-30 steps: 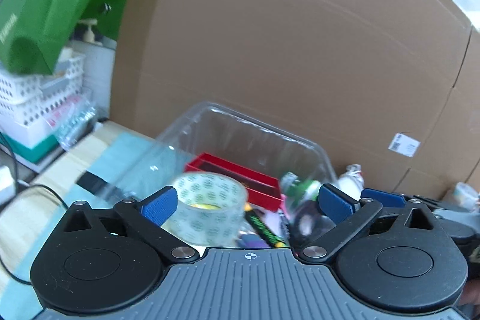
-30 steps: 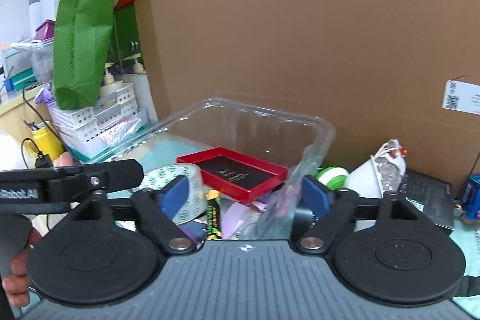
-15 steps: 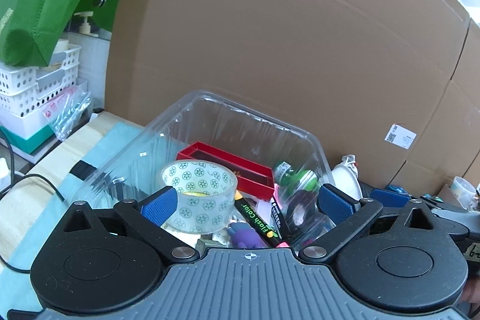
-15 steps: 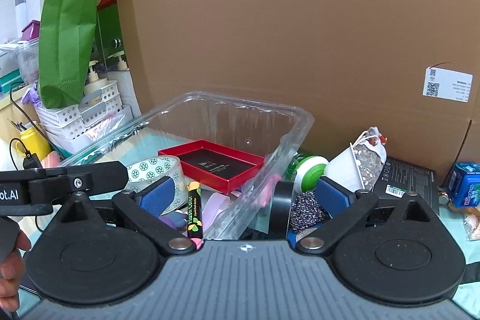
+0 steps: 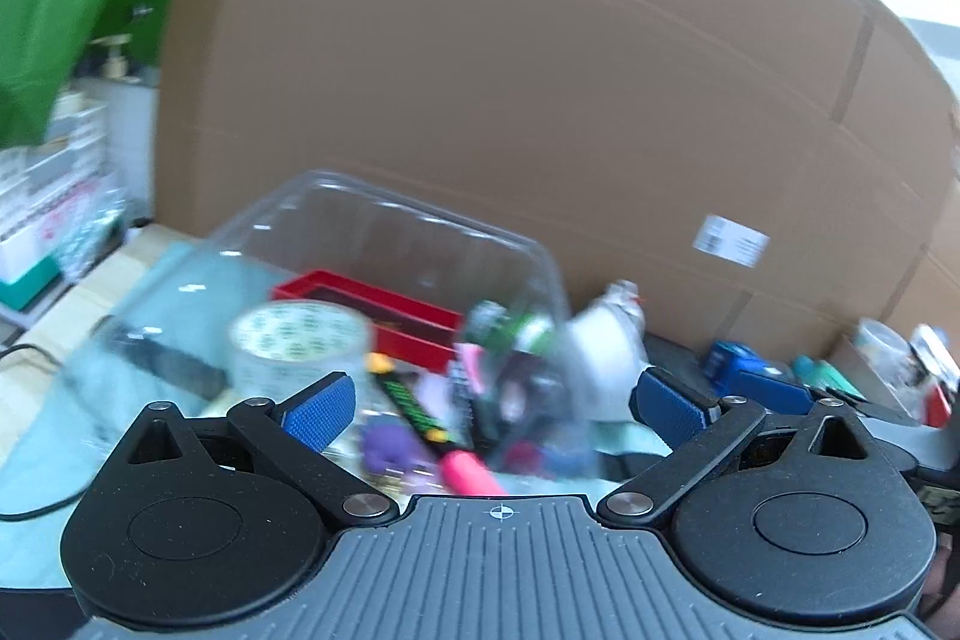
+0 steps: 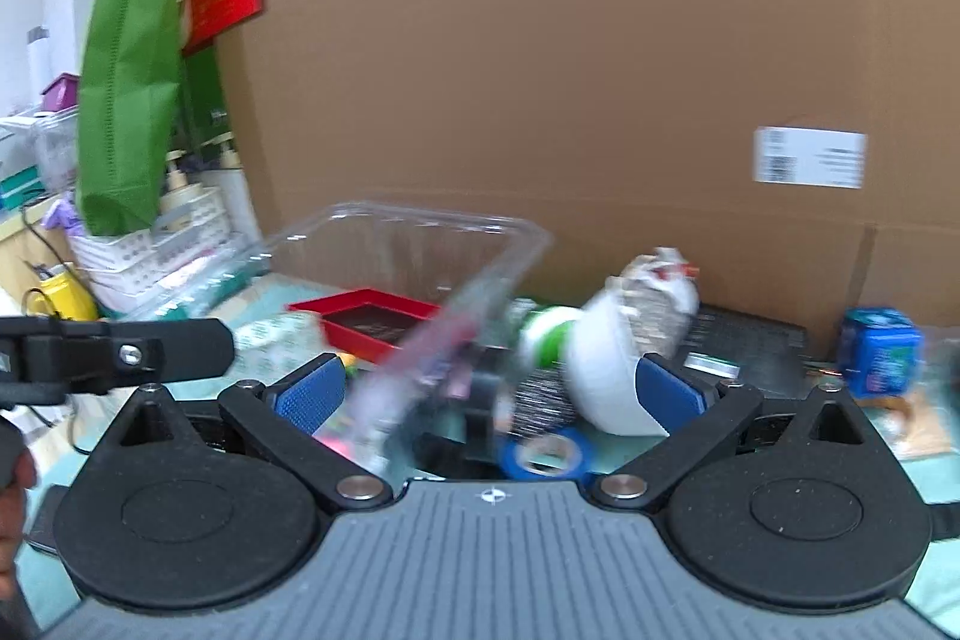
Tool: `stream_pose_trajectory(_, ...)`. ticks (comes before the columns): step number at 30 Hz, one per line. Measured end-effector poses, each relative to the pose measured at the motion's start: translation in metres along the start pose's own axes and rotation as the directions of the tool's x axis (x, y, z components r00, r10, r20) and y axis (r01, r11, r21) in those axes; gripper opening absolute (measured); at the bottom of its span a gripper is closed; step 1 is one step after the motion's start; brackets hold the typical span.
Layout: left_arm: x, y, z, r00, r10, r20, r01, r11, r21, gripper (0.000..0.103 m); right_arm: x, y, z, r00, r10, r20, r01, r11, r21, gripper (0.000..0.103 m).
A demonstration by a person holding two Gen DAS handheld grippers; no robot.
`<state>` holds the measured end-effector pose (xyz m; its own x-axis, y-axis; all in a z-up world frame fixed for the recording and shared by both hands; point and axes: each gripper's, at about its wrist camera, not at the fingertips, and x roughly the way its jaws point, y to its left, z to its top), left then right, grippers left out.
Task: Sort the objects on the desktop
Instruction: 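Move both grippers back over the table toward the tape rolls, then grasp the black tape roll with the left gripper while the right grasps the blue tape roll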
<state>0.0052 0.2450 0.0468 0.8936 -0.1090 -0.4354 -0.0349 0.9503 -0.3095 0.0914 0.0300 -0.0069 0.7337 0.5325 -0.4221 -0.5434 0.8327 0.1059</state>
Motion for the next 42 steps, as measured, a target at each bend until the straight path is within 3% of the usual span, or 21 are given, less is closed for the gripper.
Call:
stream_pose_trajectory(5, 0.009, -0.039, -0.016, 0.995, -0.084, -0.048, 0.087, 0.994, 0.061, 0.103, -0.022, -0.035, -0.018, 0.998, -0.066, 0.001, 0.066, 0.997, 0.043, 0.103)
stream_pose_trajectory(13, 0.028, -0.103, -0.047, 0.982, -0.161, -0.098, 0.174, 0.974, 0.146, 0.103, -0.036, -0.079, -0.052, 0.989, -0.138, -0.045, 0.142, 0.986, 0.089, 0.103)
stream_pose_trajectory(15, 0.038, -0.115, -0.055, 0.982, -0.148, -0.115, 0.166, 0.972, 0.165, 0.103, -0.038, -0.09, -0.058, 0.988, -0.147, -0.053, 0.152, 0.983, 0.106, 0.103)
stream_pose_trajectory(20, 0.06, -0.135, -0.071, 0.998, -0.044, -0.051, 0.057, 0.959, 0.278, 0.103, -0.038, -0.114, -0.072, 0.98, -0.184, -0.076, 0.192, 0.973, 0.129, 0.103)
stream_pose_trajectory(25, 0.083, -0.143, -0.073, 0.989, -0.084, -0.122, 0.109, 0.969, 0.222, 0.103, -0.033, -0.134, -0.081, 0.977, -0.19, -0.093, 0.203, 0.965, 0.164, 0.103)
stream_pose_trajectory(30, 0.107, -0.137, -0.078, 0.994, -0.002, -0.111, 0.022, 0.985, 0.173, 0.103, -0.023, -0.144, -0.085, 0.977, -0.181, -0.108, 0.199, 0.962, 0.187, 0.103)
stream_pose_trajectory(35, 0.13, -0.115, -0.084, 0.984, 0.02, -0.175, -0.006, 0.997, 0.079, 0.103, -0.007, -0.144, -0.088, 0.978, -0.159, -0.138, 0.181, 0.969, 0.169, 0.102)
stream_pose_trajectory(42, 0.139, -0.089, -0.081, 0.985, 0.064, -0.158, -0.062, 0.998, 0.017, 0.1, 0.014, -0.131, -0.089, 0.982, -0.069, -0.173, 0.089, 0.99, 0.113, 0.096)
